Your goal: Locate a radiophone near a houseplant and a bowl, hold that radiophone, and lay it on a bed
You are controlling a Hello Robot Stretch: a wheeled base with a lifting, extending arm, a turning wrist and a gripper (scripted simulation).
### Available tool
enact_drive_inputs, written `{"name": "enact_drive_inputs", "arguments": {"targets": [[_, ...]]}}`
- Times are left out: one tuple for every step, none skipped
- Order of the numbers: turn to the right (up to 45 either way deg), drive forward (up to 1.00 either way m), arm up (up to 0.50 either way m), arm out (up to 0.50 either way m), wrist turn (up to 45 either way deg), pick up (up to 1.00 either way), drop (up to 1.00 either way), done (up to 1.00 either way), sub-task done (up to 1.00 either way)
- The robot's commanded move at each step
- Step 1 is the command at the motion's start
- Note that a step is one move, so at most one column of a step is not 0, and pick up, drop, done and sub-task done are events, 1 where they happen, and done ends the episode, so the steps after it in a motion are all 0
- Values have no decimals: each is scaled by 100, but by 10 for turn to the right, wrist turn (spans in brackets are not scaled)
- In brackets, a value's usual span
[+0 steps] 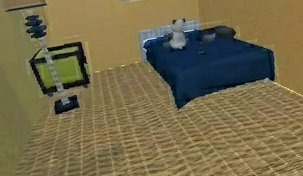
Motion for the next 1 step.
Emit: {"name": "enact_drive_inputs", "arguments": {"targets": [[0,100,0,0,0,0,0,0,0]]}}
